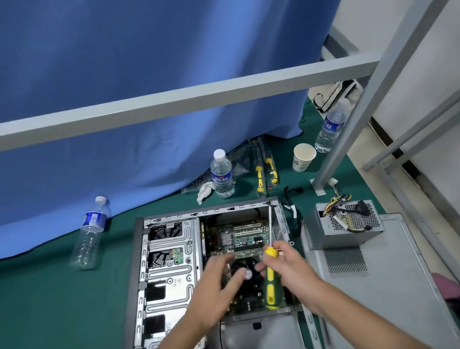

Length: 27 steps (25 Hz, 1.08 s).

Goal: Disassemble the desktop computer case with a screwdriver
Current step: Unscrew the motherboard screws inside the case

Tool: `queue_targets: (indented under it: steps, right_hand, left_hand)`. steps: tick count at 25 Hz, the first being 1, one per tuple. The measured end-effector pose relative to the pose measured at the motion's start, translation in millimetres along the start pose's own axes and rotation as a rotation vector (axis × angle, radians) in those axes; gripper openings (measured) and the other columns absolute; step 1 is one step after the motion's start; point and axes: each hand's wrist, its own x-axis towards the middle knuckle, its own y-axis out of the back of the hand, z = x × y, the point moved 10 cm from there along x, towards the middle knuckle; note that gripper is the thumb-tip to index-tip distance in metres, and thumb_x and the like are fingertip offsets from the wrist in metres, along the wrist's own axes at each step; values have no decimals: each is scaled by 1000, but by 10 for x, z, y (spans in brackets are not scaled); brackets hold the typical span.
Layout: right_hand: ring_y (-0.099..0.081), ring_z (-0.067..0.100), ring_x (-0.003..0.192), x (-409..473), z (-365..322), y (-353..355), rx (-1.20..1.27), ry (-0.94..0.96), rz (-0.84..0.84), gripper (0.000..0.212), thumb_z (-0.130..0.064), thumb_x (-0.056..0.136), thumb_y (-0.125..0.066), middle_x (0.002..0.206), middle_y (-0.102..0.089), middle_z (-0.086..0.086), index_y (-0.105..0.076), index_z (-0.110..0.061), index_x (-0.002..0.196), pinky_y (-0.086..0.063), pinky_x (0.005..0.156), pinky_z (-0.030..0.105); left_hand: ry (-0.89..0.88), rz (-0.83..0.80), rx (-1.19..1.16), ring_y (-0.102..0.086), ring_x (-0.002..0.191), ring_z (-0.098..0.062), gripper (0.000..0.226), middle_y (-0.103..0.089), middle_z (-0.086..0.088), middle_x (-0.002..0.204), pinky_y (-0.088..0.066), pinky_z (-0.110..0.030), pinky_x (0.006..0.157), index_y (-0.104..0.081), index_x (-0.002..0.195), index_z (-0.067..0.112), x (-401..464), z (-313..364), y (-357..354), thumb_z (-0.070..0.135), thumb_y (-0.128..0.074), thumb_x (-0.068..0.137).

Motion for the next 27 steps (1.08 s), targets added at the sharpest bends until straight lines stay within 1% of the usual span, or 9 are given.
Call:
queue_targets:
  steps: [3, 5, 7, 11, 12, 14, 18, 22, 27]
  right_hand:
    - [-67, 9, 83, 92, -139, -478, -33, 64, -61, 8, -26, 99, -56, 96, -73, 2, -55, -22, 106, -55, 78, 32]
    - [-61, 6, 95, 203, -218, -561, -265, 146, -36, 20, -38, 97, -55, 109, -67, -6, -59, -30, 115, -52, 93, 35]
    - [-47, 6, 120, 329, -325, -369, -707, 273, 129, 41, -43, 98, -48, 127, -54, -11, -50, -27, 136, -39, 110, 34]
    - [-28, 14, 141, 529, -142, -18, -1342, 357, 213, 48, -28, 100, -47, 147, -40, -3, -37, -20, 146, -16, 120, 33]
    - [-28, 18, 142, 555, -32, 4, -1463, 368, 192, 49, -22, 98, -50, 149, -41, 1, -39, -18, 146, -13, 121, 35]
    - [-35, 23, 141, 578, 143, 8, -1603, 393, 178, 51, -12, 91, -58, 145, -48, 8, -48, -15, 141, -10, 121, 40]
    - [-45, 23, 128, 705, 135, -6, -1689, 411, 164, 44, -11, 87, -59, 131, -59, 7, -57, -14, 131, -21, 119, 42]
    - [-47, 24, 108, 1034, -213, -115, -1803, 482, 65, 39, -3, 82, -59, 113, -60, 8, -58, -8, 120, -38, 101, 36]
    - [-58, 24, 87, 1488, -131, -299, -1933, 259, -354, 18, 4, 87, -55, 102, -64, 6, -55, -12, 97, -55, 76, 38]
  left_hand:
    - [42, -156, -331, -64, 102, -2, 51, -65, 20, 114, -52, -28, 92, -48, 132, 43, -122, -12, -152, 54, -66, 86]
    - [113, 25, -303, -63, 76, -4, 29, -68, 14, 88, -55, -32, 76, -58, 120, 33, -85, -244, 94, 33, -64, 92]
    - [170, 236, -61, -54, 65, -3, 12, -59, 10, 77, -49, -15, 61, -60, 107, 21, -37, -490, 493, 27, -59, 97]
    - [143, 554, 161, -39, 102, 21, 23, -49, -10, 110, -32, 4, 81, -55, 101, -2, 60, -667, 1152, 21, -57, 98]
    - [143, 556, 173, -39, 110, 17, 28, -48, -16, 118, -33, -1, 90, -54, 107, -6, 122, -707, 1167, 20, -58, 97]
    - [168, 527, 210, -45, 119, -15, 37, -44, -19, 131, -39, -26, 102, -52, 119, -6, 239, -793, 1097, 23, -58, 96]
    - [169, 642, 227, -49, 120, -26, 29, -49, -12, 130, -44, -42, 102, -59, 113, 3, 291, -863, 1131, 24, -57, 95]
    - [7, 690, 346, -50, 87, -21, 20, -56, -5, 94, -42, -36, 73, -57, 101, 11, 284, -719, 1111, 24, -50, 87]
    - [69, 643, 465, -55, 110, -37, 39, -63, -19, 106, -46, -48, 90, -61, 113, 0, 351, -827, 1010, 27, -47, 88]
